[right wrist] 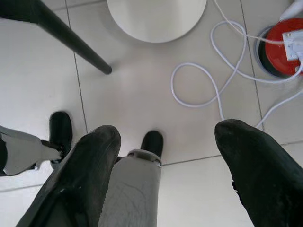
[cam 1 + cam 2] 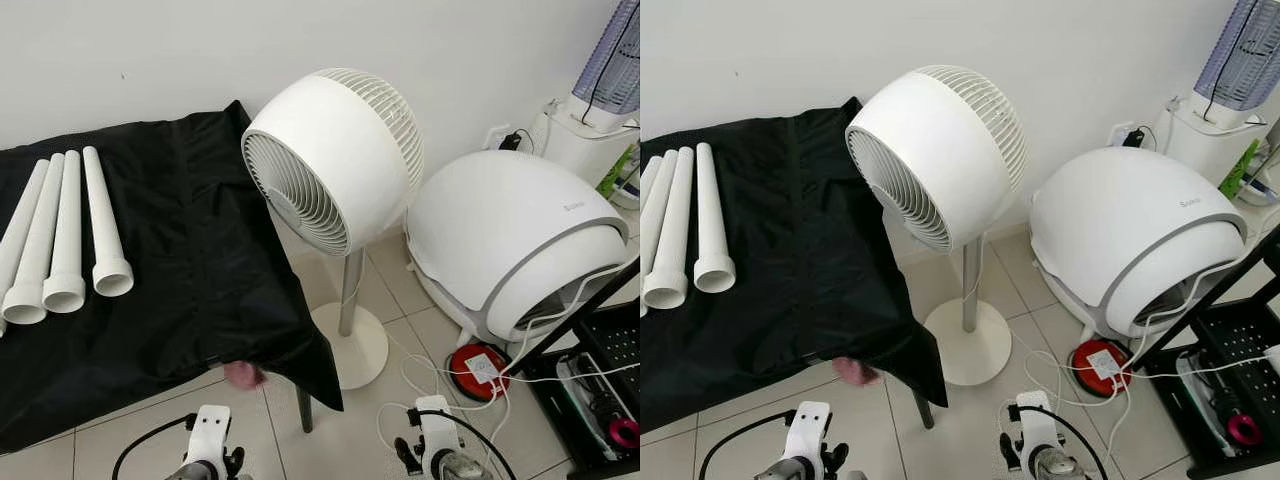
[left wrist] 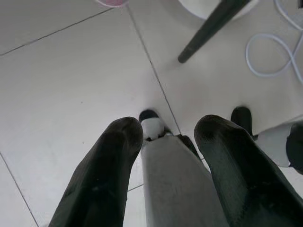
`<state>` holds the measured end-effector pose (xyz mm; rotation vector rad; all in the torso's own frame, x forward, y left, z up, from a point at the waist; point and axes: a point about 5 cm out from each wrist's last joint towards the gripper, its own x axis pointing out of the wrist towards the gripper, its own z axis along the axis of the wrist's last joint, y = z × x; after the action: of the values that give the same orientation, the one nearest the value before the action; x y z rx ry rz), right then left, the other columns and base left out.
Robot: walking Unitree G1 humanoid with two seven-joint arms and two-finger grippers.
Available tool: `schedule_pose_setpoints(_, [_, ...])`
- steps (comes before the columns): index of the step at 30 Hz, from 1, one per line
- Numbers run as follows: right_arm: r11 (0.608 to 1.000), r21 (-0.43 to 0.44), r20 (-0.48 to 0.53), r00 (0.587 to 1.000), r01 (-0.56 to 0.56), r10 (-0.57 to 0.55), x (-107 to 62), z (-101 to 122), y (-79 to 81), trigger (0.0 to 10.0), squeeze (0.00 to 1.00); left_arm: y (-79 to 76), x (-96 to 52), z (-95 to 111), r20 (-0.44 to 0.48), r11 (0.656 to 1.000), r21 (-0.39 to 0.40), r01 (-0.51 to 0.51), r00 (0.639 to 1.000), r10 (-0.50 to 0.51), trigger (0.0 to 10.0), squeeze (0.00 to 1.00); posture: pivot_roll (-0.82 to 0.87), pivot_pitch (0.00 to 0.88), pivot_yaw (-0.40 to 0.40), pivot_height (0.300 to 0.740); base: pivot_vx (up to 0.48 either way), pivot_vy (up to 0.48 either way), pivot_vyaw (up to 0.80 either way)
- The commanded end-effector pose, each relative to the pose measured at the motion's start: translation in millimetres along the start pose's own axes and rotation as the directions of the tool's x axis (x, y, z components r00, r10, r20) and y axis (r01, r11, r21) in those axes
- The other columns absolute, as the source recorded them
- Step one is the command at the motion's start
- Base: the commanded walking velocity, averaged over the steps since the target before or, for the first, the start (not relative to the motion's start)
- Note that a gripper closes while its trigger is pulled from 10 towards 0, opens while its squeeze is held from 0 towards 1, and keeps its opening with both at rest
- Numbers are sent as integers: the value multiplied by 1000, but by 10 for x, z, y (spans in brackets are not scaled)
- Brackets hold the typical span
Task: Building children table
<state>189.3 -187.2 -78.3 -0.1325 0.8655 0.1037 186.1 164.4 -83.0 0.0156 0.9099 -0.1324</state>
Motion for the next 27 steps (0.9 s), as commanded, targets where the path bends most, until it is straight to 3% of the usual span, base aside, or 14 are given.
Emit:
schedule_pose_setpoints(1, [1000, -4, -21, 1000, -6, 6, -3, -41, 38, 10000, 0, 53, -26, -99, -32, 998, 12, -54, 998, 54, 10000, 0, -119, 0, 62, 740, 0, 0, 794])
schedule_pose_setpoints(6, [1000, -15, -36, 999, -6, 5, -12, -80, 41, 10000, 0, 33, -19, -63, -17, 997, 68, -20, 1000, 21, 10000, 0, -128, 0, 46, 740, 0, 0, 793])
schedule_pose_setpoints(12, [1000, -15, -38, 999, -8, 7, -13, -86, 48, 10000, 0, 43, -20, -66, -22, 997, 67, -23, 999, 24, 10000, 0, -131, 0, 43, 740, 0, 0, 0])
schedule_pose_setpoints(20, [1000, -5, -27, 1000, 5, -5, -14, -65, -1, 10000, 0, 138, -28, -70, -36, 989, -94, -112, 993, 109, 10000, 0, -132, 0, 71, 740, 0, 0, 0])
schedule_pose_setpoints(27, [1000, -15, -14, 1000, 7, -7, -4, -22, -9, 10000, 0, 168, -21, -24, -26, 982, -142, -129, 992, 126, 10000, 0, -133, 0, 69, 740, 0, 207, 0])
